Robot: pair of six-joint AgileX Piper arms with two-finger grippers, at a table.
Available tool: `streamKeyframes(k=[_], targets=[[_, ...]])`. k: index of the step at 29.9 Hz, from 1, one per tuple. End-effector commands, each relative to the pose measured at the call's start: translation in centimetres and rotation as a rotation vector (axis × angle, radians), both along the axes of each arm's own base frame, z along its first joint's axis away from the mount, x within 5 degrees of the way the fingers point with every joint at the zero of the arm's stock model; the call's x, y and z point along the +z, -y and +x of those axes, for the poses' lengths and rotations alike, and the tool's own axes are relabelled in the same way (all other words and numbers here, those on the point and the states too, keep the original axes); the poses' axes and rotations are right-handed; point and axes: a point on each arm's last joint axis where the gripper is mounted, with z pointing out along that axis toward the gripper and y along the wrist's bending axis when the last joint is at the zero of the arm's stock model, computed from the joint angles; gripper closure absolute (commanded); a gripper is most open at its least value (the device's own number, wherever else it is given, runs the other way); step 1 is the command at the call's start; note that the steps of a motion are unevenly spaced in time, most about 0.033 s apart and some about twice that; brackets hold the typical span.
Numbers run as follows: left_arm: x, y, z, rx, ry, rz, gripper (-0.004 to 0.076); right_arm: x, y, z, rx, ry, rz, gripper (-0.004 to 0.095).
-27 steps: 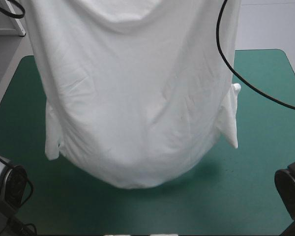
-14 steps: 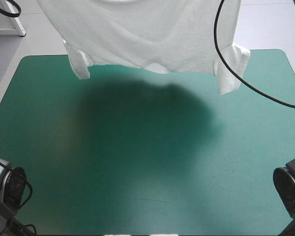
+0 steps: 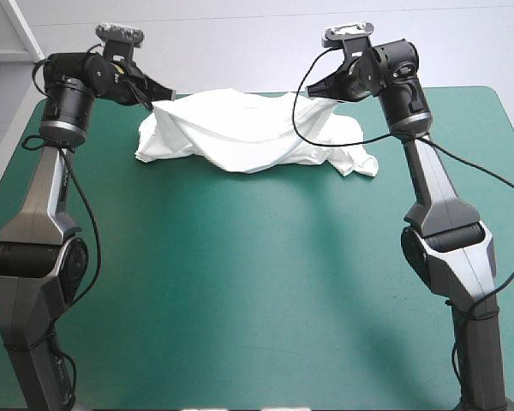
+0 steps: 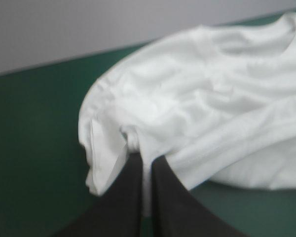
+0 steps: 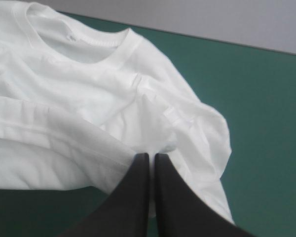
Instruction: Fold the cloth
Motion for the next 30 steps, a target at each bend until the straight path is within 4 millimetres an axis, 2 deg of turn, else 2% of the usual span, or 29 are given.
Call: streamKeyframes(k=[1, 3, 5, 10, 14, 17, 21, 30], targets=[[-0.4, -0.5, -1.6, -0.005, -0.075, 0.051, 0.0732, 2.5, 0.8, -1.5, 0.032, 0.016, 0.094, 0.0923], [-2.2, -1.0, -2.1, -0.014, -0.202, 0.067, 0.0732, 2.2, 0.3, -2.0, 0.073, -0.029, 0.129, 0.0923], [-3.0, -1.6, -2.9, -0.016, -0.284, 0.06, 0.0732, 2.4, 0.2, -3.0, 0.085, -0.061, 0.131, 0.0923], [-2.6, -3.1, -5.7, 0.001, -0.341, -0.017, 0.0732, 1.9, 0.8, -6.3, 0.089, -0.159, 0.056, 0.0923], [-2.4, -3.7, -9.6, 0.016, -0.382, -0.007, 0.0732, 0.5, 2.2, -9.7, 0.076, -0.258, -0.019, 0.0923], [-2.8, -3.7, -12.7, 0.018, -0.423, -0.008, 0.0732, -1.0, 3.2, -12.7, 0.087, -0.336, -0.065, 0.0923], [-4.7, -3.8, -17.9, 0.019, -0.504, -0.002, 0.0732, -3.6, 4.6, -17.6, 0.104, -0.448, -0.109, 0.0923], [-11.1, -5.5, -26.6, 0.201, -0.709, 0.112, 0.0732, -10.6, 8.0, -29.5, 0.047, -0.678, -0.129, 0.0922]])
